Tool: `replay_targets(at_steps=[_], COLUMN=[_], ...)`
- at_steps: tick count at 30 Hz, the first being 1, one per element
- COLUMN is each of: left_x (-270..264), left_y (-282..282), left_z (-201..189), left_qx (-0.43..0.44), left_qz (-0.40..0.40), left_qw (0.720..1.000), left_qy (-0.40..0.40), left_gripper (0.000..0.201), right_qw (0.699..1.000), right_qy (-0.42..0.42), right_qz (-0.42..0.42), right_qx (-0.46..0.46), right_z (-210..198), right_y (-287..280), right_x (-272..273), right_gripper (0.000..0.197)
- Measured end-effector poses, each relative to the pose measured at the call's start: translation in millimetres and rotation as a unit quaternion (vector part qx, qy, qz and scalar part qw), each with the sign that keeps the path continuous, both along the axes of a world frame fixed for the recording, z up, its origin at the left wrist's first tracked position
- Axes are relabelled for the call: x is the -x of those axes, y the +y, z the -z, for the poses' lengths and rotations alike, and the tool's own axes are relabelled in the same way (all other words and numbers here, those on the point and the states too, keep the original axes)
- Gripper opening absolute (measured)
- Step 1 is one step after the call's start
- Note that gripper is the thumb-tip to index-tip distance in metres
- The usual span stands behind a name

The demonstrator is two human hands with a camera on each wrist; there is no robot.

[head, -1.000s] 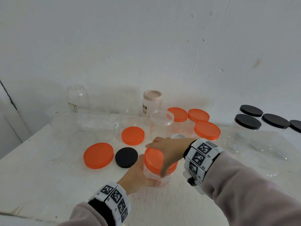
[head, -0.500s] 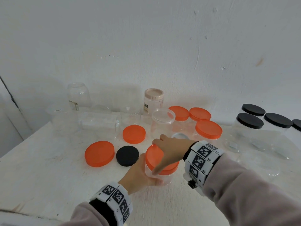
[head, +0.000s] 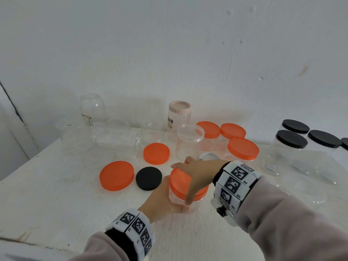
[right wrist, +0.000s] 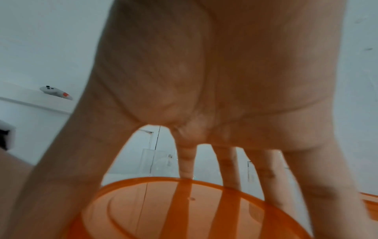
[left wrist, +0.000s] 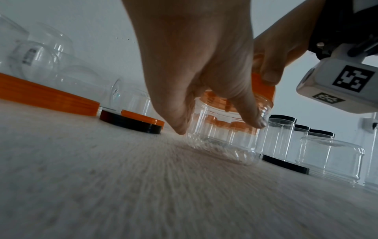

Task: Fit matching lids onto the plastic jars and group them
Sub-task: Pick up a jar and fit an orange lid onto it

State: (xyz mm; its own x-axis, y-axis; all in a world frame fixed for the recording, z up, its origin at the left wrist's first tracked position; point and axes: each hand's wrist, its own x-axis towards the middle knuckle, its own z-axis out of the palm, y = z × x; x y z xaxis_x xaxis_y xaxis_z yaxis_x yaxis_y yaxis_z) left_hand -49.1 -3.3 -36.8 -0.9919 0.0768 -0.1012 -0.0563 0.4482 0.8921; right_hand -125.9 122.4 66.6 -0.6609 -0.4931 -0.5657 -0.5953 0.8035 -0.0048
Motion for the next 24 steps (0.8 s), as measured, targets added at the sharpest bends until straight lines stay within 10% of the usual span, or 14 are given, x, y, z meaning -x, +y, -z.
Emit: replay_targets(at_steps=[24], left_x=[-3.8], left_y=[1.7], left_z=[-2.4], left_qx=[-0.026], left_qz=[0.009], left_qw=[0.999], left_qy=[0.021], left_gripper=[0.079], right_qw=[0.998], right_qy=[0.038], right_qz=[0.018], right_qx=[0.035], right_z=[5.9], right_y=[-1.5], right_x=[3.0], right_gripper=[0.097])
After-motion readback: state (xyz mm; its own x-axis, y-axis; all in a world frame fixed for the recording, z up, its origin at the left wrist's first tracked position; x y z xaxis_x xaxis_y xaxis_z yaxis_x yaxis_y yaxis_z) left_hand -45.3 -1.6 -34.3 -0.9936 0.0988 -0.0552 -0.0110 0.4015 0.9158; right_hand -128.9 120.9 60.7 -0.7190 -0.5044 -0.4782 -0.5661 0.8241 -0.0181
